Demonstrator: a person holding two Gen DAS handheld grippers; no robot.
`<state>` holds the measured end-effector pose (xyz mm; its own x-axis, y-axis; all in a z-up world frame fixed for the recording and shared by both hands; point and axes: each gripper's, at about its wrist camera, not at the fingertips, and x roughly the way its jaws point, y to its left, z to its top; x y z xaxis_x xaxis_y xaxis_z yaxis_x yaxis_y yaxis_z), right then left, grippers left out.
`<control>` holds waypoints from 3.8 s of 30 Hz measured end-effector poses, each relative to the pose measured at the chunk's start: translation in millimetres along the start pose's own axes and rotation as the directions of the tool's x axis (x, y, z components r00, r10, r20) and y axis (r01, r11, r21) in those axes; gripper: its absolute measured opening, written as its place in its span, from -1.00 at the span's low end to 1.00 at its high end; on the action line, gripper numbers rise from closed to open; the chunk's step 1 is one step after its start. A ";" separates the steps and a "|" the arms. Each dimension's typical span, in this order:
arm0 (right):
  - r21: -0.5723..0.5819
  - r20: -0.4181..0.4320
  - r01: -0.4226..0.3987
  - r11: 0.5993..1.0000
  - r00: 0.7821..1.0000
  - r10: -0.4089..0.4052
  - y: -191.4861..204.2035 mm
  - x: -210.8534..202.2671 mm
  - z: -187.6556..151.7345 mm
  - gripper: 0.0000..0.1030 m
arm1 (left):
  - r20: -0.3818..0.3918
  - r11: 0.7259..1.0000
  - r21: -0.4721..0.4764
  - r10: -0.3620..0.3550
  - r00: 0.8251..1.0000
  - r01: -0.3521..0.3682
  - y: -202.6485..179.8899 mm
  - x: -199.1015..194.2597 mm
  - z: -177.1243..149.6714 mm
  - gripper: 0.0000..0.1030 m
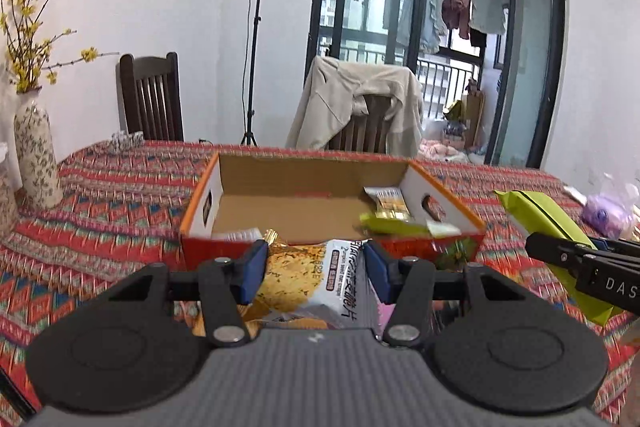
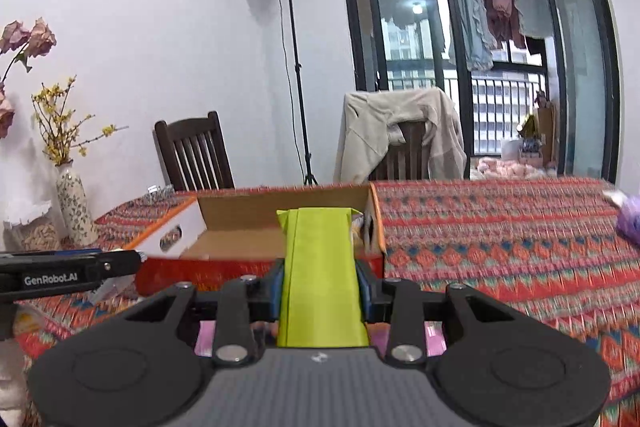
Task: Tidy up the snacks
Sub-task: 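Carry the lime-green bar and oat cracker pack into the box and open both grippers, then move both grippers back over the snack pile, then grasp a white wrapper with the right gripper while the left gripper grasps another white wrapper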
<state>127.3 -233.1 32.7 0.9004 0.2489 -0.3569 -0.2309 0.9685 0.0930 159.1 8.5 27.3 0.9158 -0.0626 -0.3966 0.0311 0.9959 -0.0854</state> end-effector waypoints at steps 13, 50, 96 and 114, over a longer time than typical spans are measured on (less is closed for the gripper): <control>-0.035 -0.005 -0.004 0.999 1.000 0.004 25.4 99.7 63.9 -0.33 | 0.039 0.999 -0.049 0.022 0.999 -0.020 12.0 65.6 53.2 0.04; 0.137 -0.076 -0.005 0.991 0.997 0.015 -8.2 170.0 51.1 1.00 | 0.021 0.983 -0.169 0.081 0.997 -0.076 43.3 122.1 39.3 1.00; -0.114 -0.219 -0.109 0.987 0.972 0.081 49.1 0.9 -49.4 0.99 | -0.054 0.993 -0.034 0.109 0.993 -0.111 74.2 -42.5 -71.9 1.00; -0.170 -0.314 -0.174 0.970 0.943 0.114 72.7 44.6 -62.2 -0.04 | -0.048 0.994 -0.011 0.106 0.993 -0.107 75.1 -31.9 -88.7 1.00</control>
<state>127.6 -151.5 -34.3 0.7065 0.3451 -0.6179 -0.4432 0.8964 -0.0061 96.8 79.4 -47.5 0.8937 0.0404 -0.4468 -0.0712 0.9961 -0.0523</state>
